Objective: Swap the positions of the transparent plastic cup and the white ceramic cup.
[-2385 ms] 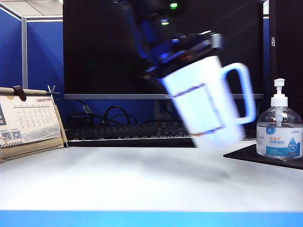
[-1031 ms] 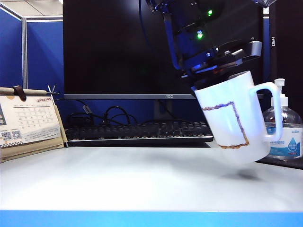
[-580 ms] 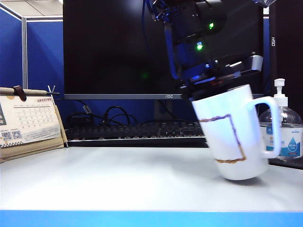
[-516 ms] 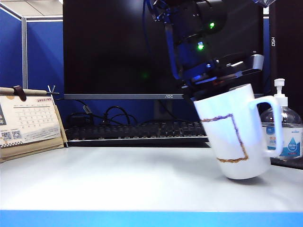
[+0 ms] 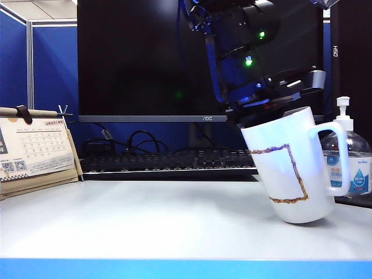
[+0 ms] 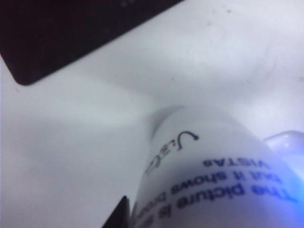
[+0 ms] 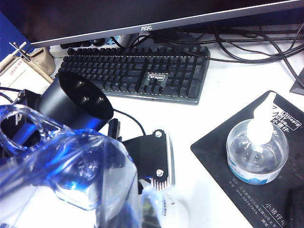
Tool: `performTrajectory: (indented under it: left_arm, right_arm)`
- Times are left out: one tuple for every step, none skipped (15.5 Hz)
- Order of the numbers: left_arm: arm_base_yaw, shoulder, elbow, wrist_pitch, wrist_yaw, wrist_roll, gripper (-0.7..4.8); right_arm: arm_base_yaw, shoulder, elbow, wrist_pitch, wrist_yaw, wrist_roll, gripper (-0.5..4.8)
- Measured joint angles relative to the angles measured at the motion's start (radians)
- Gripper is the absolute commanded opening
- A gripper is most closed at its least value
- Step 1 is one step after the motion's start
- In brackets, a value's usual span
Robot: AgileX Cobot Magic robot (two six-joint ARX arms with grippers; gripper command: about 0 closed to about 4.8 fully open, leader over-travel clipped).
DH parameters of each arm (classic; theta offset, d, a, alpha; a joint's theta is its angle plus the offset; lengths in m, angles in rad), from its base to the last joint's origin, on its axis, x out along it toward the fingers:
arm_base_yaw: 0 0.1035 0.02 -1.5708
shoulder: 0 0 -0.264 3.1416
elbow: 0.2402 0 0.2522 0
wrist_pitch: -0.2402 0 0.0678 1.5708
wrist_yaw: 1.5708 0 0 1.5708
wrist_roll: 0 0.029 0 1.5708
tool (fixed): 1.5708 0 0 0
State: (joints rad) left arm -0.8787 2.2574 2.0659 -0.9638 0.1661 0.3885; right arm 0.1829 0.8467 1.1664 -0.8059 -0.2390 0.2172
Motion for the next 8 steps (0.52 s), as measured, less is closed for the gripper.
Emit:
performTrajectory:
  left_arm:
    - [0.0, 0.0, 0.0, -0.008, 0.002, 0.0, 0.0]
    - [0.0, 0.0, 0.001, -0.014, 0.003, 0.0, 0.53]
    - [0.0, 0.0, 0.002, -0.026, 0.002, 0.0, 0.84]
    - [0.0, 0.0, 0.006, -0.035, 0.005, -0.001, 0.85]
    - [-0.001, 0.0, 0.013, -0.034, 0.006, -0.001, 0.86]
    - [-0.003, 0.0, 0.013, -0.026, 0.005, -0.004, 1.03]
    - [-0.003, 0.0, 0.013, -0.031, 0.005, -0.006, 1.35]
    - [-0.003, 0.0, 0.013, -0.032, -0.002, -0.012, 1.5]
  right_arm:
    - [0.0, 0.0, 0.0, 0.0, 0.0, 0.0, -0.07]
    - [0.0, 0.0, 0.0, 0.0, 0.0, 0.0, -0.07]
    - [0.0, 0.0, 0.0, 0.0, 0.0, 0.0, -0.07]
    - [0.0, 0.0, 0.0, 0.0, -0.006, 0.0, -0.07]
    - [0.0, 0.0, 0.0, 0.0, -0.019, 0.0, -0.07]
    - [0.0, 0.0, 0.0, 0.0, -0.023, 0.0, -0.07]
    - [0.0, 0.0, 0.0, 0.0, -0.023, 0.0, -0.07]
    - [0.0, 0.0, 0.0, 0.0, -0.023, 0.0, -0.07]
